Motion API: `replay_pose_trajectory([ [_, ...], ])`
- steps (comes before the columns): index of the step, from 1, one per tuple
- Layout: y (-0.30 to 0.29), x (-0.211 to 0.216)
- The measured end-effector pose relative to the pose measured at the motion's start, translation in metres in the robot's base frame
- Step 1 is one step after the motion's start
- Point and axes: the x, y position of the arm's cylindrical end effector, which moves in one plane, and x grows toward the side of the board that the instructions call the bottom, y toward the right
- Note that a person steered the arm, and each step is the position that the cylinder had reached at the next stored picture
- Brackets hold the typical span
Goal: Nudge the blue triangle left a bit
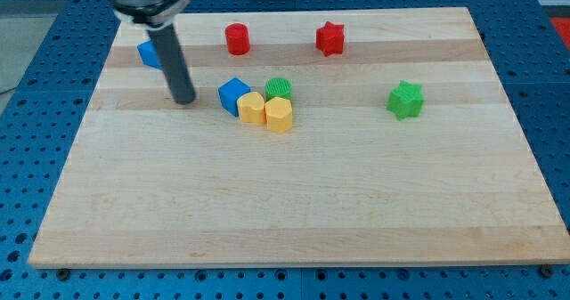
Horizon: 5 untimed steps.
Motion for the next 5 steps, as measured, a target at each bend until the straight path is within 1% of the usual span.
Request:
replay_pose_trajectory([
  [2, 0.058, -0.008],
  [3, 0.062, -0.009],
  [4, -0.001, -0.007],
  [5, -0.088, 0.0],
])
